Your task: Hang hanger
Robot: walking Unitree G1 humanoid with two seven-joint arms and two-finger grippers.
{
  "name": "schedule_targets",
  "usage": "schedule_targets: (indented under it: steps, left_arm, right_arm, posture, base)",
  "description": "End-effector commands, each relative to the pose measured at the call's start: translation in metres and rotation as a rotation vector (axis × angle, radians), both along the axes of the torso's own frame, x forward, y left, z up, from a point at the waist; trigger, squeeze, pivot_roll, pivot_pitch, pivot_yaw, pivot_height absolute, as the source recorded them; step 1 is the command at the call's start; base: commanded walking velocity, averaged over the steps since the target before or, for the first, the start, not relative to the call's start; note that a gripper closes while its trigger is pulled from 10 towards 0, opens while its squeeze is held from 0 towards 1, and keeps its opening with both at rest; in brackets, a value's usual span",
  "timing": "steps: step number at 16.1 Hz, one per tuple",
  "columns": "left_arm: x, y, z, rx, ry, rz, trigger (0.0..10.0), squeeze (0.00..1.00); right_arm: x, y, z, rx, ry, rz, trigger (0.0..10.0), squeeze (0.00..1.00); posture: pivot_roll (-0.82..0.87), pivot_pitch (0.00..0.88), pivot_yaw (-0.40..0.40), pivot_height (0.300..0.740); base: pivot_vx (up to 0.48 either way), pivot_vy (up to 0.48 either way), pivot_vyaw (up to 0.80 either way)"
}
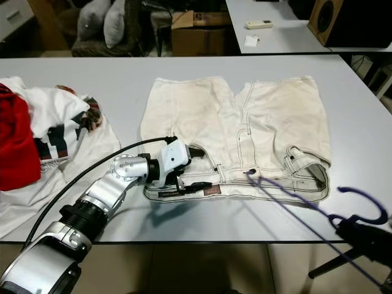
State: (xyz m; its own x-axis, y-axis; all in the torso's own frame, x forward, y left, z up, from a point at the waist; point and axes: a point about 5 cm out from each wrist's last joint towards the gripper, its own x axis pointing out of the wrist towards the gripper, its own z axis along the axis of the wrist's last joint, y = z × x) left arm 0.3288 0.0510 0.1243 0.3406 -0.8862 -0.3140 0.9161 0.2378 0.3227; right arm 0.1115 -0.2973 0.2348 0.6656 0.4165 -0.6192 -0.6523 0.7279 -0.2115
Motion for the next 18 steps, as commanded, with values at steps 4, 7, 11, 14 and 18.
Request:
schedule_targets:
  steps: [4,7,11,14,18]
  left_arm:
    - [0.002,-0.004,-0.001,0.055,-0.008,0.008,10.0,0.00]
    - [0.000,-0.011,-0.005,0.000,0.101,-0.015,10.0,0.00]
    - [-0.003,-0.007,-0.018,0.092,0.133,-0.045,10.0,0.00]
    - [0.010,-0.002,-0.022,0.157,0.053,0.110,10.0,0.00]
    - [0.011,-0.001,-0.022,0.158,0.050,0.128,10.0,0.00]
  right_arm:
    - [0.003,0.005,0.000,0.008,-0.016,0.026,10.0,0.00]
    - [0.005,0.008,-0.003,0.009,-0.020,0.025,10.0,0.00]
    - [0.004,0.010,-0.007,0.005,-0.010,0.020,10.0,0.00]
    - [0.004,0.012,-0.010,0.011,-0.013,0.019,10.0,0.00]
    - [0.004,0.012,-0.010,0.012,-0.012,0.021,10.0,0.00]
  posture:
    - [-0.14,0.058,0.060,0.740]
    - [-0.14,0.059,0.072,0.740]
    - [-0.14,0.058,0.086,0.740]
    - [-0.13,0.055,0.091,0.740]
    - [-0.13,0.055,0.091,0.740]
  base:
    - [0.000,0.000,0.00]
    - [0.000,0.000,0.00]
    - [0.000,0.000,0.00]
    - [0.000,0.000,0.00]
    - [0.000,0.000,0.00]
